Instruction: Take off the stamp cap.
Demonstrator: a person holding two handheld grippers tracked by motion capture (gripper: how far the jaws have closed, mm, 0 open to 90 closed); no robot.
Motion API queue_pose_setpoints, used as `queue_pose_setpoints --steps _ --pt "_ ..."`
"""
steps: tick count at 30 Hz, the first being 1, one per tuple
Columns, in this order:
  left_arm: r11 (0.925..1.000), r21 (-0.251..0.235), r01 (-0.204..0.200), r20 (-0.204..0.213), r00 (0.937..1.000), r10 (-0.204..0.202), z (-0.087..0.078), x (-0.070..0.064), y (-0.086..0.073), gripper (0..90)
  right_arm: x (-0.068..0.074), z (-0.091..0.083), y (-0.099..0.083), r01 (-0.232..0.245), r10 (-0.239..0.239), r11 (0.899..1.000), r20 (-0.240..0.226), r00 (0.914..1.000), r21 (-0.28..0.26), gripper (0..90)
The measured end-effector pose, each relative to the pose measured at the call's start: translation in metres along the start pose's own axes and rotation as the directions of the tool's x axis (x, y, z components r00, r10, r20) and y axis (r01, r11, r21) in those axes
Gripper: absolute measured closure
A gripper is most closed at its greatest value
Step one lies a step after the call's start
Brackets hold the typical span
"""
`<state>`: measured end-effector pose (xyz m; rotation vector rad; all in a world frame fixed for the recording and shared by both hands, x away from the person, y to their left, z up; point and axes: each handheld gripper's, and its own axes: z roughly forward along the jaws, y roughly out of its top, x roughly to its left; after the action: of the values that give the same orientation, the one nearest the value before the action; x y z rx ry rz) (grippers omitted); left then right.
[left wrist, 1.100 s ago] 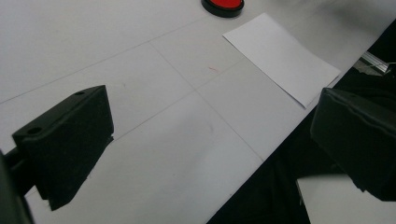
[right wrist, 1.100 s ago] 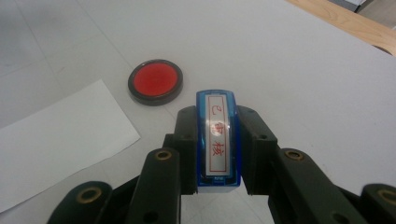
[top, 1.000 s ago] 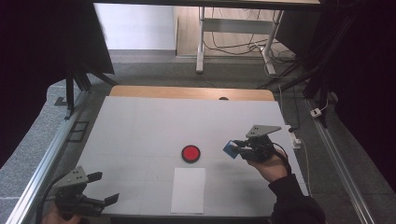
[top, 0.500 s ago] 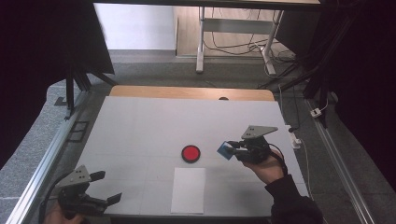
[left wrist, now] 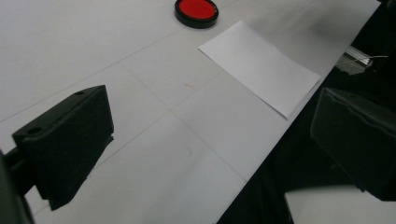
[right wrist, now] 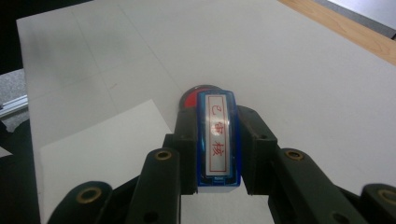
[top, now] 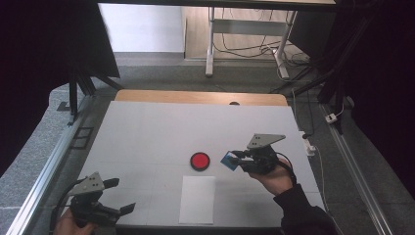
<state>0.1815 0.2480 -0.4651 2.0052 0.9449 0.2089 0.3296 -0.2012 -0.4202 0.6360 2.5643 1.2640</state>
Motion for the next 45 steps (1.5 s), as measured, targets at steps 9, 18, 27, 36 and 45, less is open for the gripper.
queue_pose_setpoints --steps 9,18,27,36,45 --pt "0.9991 0.004 -0.043 0.043 0.9982 0.043 0.015 -0.007 0.011 0.0 0.011 0.004 0.007 0.014 -0.014 1.0 -0.045 0.9989 -0.013 71.5" --pt "0.9952 0.044 -0.087 0.086 0.9929 0.083 0.035 -0.009 0.027 0.0 0.022 0.006 0.012 0.032 -0.036 0.999 -0.096 0.9947 -0.036 71.5" --pt "0.9916 0.053 -0.118 0.125 0.9859 0.111 0.054 -0.009 0.042 0.0 0.03 0.007 0.017 0.043 -0.05 0.998 -0.142 0.9885 -0.053 71.4" --pt "0.9807 0.052 -0.189 0.163 0.9705 0.178 0.07 -0.011 0.059 0.0 0.038 0.008 0.021 0.068 -0.08 0.995 -0.19 0.9784 -0.072 71.4" --pt "0.968 0.03 -0.249 0.253 0.9388 0.234 0.09 -0.011 0.073 0.0 0.046 0.01 0.025 0.1 -0.117 0.991 -0.231 0.966 -0.084 71.4"
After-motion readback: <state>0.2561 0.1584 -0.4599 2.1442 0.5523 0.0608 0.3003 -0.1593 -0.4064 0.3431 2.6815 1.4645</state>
